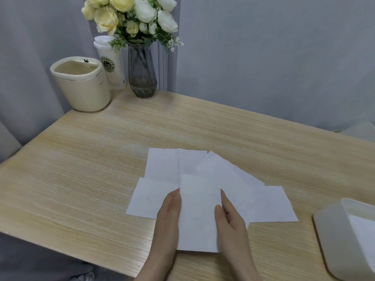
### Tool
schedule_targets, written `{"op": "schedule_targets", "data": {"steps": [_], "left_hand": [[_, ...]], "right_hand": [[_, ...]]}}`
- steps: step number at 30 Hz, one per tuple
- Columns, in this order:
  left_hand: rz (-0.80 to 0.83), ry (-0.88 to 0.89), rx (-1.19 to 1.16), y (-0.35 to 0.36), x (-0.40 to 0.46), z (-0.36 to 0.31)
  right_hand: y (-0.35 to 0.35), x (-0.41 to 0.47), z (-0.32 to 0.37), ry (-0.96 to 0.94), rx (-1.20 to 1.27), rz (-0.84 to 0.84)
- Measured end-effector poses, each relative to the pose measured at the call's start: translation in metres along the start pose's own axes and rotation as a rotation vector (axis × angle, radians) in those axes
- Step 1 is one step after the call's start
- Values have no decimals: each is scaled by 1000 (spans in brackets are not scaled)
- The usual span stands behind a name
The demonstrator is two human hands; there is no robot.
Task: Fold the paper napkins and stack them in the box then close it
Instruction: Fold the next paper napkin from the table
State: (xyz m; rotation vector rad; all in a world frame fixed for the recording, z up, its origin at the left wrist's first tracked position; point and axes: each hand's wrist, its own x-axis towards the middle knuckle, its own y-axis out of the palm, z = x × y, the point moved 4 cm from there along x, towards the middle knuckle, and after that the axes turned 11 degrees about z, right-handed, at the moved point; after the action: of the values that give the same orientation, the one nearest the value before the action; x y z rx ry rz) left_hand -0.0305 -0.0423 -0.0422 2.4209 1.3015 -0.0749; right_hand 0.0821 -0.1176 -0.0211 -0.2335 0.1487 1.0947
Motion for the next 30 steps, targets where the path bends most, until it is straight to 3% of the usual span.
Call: {"op": "schedule_targets", "data": {"steps": [14,21,26,30], "left_hand": [[64,47,118,17,-2,3],[-231,103,-76,14,-4,1],[-155,97,-167,20,-7,-1],[-115,69,-67,-2,-1,-12]], "right_hand": [[-3,-8,-2,51,-146,48],[-8,-12,-13,71,101,48],[-23,-11,-13,59,135,73],[-50,-6,-3,68,-69,201]]}}
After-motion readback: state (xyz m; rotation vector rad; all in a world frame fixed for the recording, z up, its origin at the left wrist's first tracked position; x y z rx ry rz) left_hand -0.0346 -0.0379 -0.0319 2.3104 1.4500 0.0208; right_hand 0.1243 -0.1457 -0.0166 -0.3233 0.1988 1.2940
